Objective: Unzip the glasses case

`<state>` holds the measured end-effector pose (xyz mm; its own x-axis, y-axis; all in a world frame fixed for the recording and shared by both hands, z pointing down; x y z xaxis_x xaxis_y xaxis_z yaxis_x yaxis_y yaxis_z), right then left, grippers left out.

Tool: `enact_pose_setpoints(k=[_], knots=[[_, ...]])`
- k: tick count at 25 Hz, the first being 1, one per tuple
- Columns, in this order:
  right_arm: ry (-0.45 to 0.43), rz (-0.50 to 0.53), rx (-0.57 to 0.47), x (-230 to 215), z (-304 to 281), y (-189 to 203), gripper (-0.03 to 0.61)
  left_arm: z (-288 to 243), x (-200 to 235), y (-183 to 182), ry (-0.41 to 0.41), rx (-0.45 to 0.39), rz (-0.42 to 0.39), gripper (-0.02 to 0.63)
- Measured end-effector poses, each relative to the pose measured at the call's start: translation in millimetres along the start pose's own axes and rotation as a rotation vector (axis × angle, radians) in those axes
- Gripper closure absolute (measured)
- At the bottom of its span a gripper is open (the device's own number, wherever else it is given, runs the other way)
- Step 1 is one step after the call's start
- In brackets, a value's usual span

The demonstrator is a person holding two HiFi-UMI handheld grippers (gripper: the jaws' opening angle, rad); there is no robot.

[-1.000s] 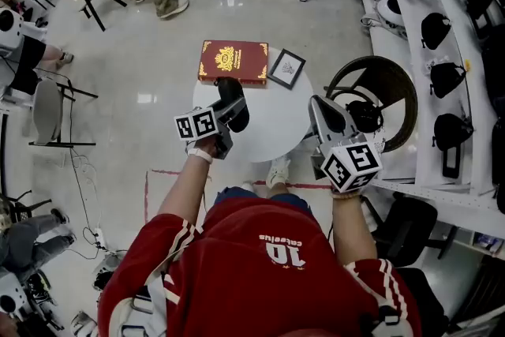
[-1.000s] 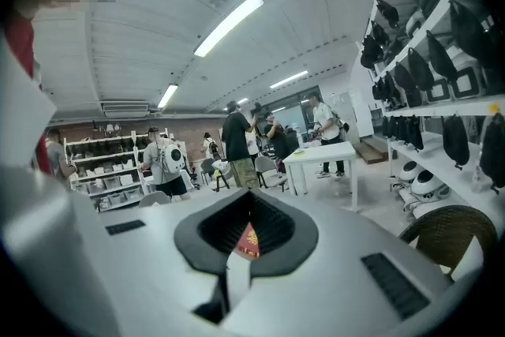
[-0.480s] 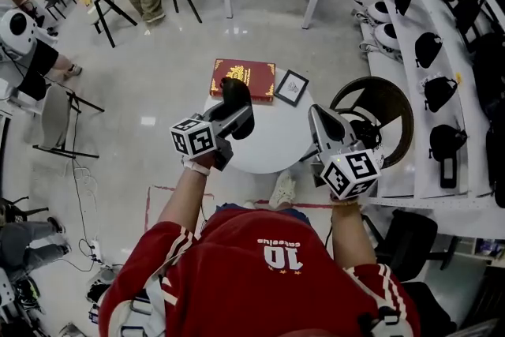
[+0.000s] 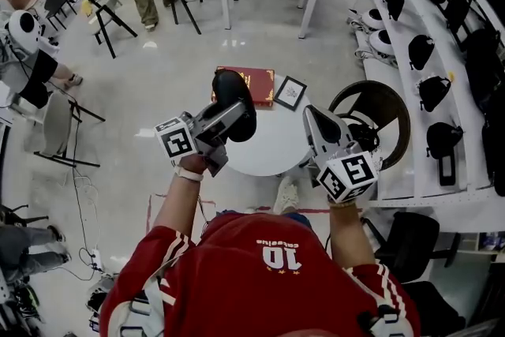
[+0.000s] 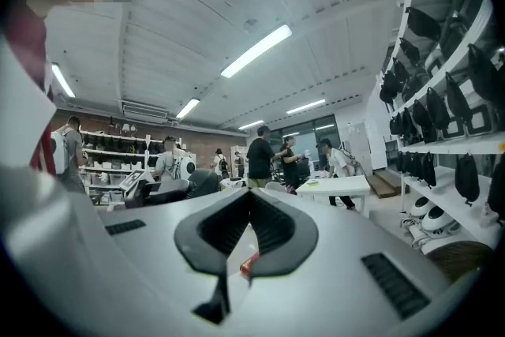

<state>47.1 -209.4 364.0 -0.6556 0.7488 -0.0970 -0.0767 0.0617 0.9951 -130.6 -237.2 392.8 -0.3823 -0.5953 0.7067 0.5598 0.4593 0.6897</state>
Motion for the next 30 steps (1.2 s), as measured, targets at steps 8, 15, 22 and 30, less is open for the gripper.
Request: enact_pose_setpoints(k=[8, 15, 22, 30], knots=[[-0.093, 0.072, -0.056, 31, 1, -17, 0.563, 7, -48, -20, 0.12, -0.01, -0.015, 0.36], [-0.215, 0.169, -0.034, 62, -4, -19, 0.562, 15, -79, -27, 0.171, 0.025, -0.06, 0.36], [-0.315, 0.206, -0.012, 87, -8, -11, 0.547, 9, -119, -26, 0.225, 0.159, -0.2, 0.36], [-0.37, 0.244, 0.001, 103, -11, -6, 0.522, 2, -139, -19, 0.278, 0.234, -0.236, 0.359]])
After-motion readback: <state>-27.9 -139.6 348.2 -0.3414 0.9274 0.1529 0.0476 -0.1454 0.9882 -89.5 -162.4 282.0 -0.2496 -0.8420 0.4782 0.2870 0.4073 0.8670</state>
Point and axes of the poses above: the fingertips, and each gripper's own axes: z backward along the fingers, x to its left, y out of its underside, the point moved 2 cm from there along z, backward along the fingers, and after that the axes turned 9 degrees about -y, right-handed, at the moved point
